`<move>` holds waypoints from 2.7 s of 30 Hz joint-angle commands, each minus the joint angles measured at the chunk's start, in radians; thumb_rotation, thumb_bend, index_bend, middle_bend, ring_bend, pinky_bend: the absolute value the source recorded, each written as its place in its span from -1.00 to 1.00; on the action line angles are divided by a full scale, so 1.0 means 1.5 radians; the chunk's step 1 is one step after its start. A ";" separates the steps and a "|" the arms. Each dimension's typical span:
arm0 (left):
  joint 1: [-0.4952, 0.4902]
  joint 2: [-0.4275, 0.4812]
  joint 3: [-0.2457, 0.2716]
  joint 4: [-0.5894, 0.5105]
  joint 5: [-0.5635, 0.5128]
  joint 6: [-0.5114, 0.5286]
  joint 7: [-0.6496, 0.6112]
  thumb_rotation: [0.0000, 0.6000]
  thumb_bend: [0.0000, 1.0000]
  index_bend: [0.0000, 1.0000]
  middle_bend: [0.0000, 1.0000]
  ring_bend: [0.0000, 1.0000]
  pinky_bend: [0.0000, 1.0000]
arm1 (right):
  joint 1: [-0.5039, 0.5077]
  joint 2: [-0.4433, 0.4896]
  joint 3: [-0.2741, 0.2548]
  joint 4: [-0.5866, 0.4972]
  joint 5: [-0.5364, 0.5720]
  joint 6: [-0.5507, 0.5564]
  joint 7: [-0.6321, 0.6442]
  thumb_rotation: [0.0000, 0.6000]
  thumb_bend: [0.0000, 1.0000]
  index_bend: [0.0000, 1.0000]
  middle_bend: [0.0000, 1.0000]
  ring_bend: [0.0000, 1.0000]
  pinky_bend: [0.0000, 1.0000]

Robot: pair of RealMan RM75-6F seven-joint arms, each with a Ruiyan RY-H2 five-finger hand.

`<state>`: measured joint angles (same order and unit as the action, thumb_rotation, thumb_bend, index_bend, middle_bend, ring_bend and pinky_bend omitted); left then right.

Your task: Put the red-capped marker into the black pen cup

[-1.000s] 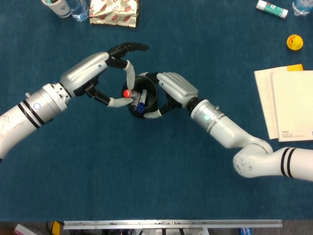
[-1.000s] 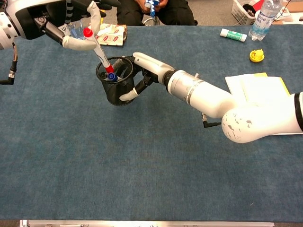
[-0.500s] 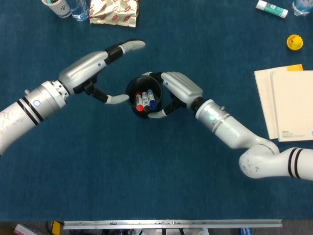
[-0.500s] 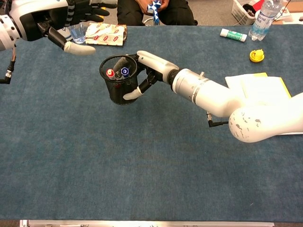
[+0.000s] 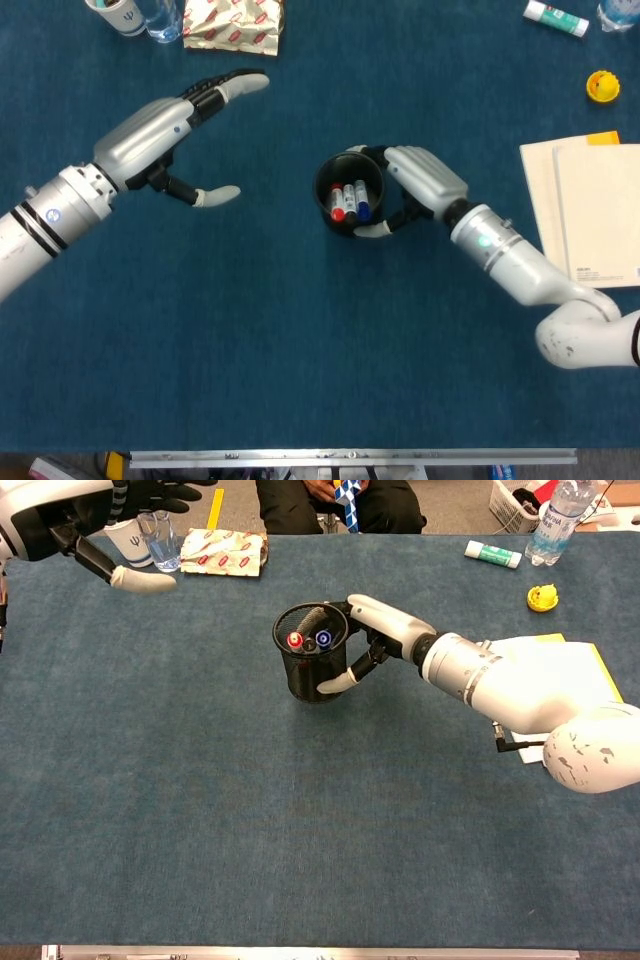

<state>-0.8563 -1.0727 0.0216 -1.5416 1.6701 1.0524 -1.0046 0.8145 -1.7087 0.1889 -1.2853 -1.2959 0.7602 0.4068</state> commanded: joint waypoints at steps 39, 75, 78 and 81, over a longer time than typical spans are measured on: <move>0.013 -0.001 0.011 -0.008 0.025 0.000 0.003 1.00 -0.51 -1.00 -1.00 -1.00 -1.00 | -0.009 -0.120 -0.060 0.198 -0.139 0.111 0.097 1.00 -1.00 -1.00 -1.00 -1.00 -1.00; 0.251 -0.143 -0.050 0.004 -0.255 0.196 0.721 1.00 -0.51 -0.64 -0.84 -0.95 -0.86 | -0.236 0.349 -0.097 -0.219 -0.006 0.299 -0.336 1.00 -0.26 -0.18 -0.27 -0.45 -0.66; 0.288 -0.146 -0.048 -0.011 -0.270 0.239 0.764 1.00 -0.51 -0.64 -0.84 -0.95 -0.86 | -0.263 0.358 -0.102 -0.229 -0.014 0.338 -0.360 1.00 -0.26 -0.18 -0.27 -0.45 -0.66; 0.324 -0.145 -0.042 -0.031 -0.281 0.274 0.790 1.00 -0.51 -0.64 -0.84 -0.95 -0.86 | -0.293 0.360 -0.107 -0.234 -0.023 0.377 -0.366 1.00 -0.26 -0.18 -0.27 -0.45 -0.66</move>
<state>-0.4065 -1.2846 -0.0443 -1.5631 1.2689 1.4306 0.1531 0.4026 -1.1765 0.0358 -1.6256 -1.3204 1.2947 -0.1300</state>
